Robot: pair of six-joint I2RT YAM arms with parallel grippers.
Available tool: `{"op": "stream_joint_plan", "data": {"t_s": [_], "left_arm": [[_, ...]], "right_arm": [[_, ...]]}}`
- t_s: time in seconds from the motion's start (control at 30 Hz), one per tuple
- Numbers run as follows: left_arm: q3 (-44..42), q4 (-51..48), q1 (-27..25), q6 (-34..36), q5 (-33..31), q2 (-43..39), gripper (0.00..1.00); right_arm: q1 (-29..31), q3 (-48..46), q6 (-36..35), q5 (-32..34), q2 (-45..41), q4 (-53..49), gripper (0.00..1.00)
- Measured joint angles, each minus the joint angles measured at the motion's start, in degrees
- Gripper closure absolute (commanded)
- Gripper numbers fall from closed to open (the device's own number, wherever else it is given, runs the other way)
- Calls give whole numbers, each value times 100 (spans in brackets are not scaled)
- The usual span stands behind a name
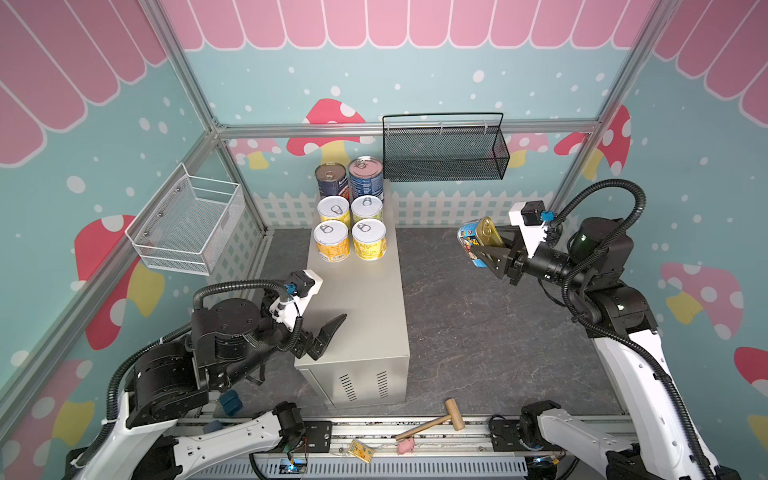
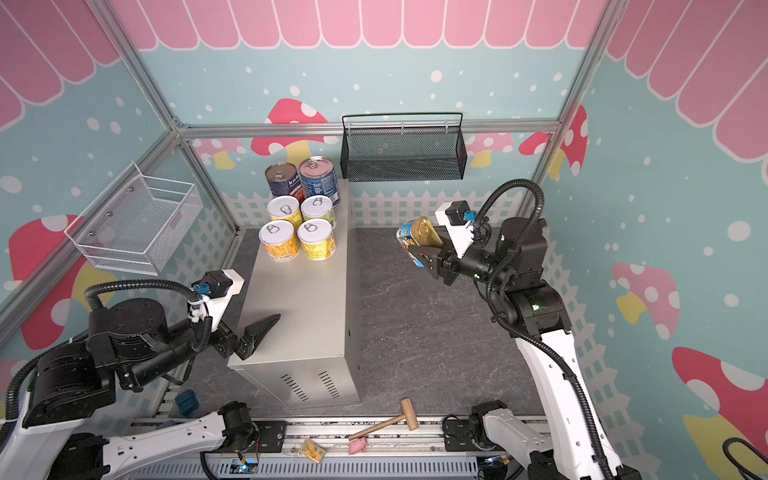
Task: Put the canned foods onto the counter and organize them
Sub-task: 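Lift the SPAM tin with the right gripper toward the counter, then lower the SPAM tin onto the counter in front of the yellow cans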
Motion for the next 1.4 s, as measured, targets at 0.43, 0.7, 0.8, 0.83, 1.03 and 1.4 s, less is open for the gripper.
{"op": "stream_joint_plan", "data": {"t_s": [0.43,0.7,0.8,0.83,1.03,1.4], "left_arm": [[-35,-68,0,-7,-208,-221,1],[-94,-140,0,-50,-227,-374,1],[-105,-151,0,-68,-236,-448,1],[-107,-153,0,-70,-247,-474,1],[-118,-177,0,-70,-289,-575,1],[-229,-238,0,-50,-404,-734,1]], "right_arm": [[1762,955,-284,-330,599,-496,50],[2957,1893,-774,387,1923,-1132,49],[3222,2218,-955,695,2382,-1419,49],[3283,2330,-1010,796,2533,-1530,49],[3442,2990,-1182,1281,3134,-1976,45],[3646,3995,-1316,1696,3858,-2559,39]]}}
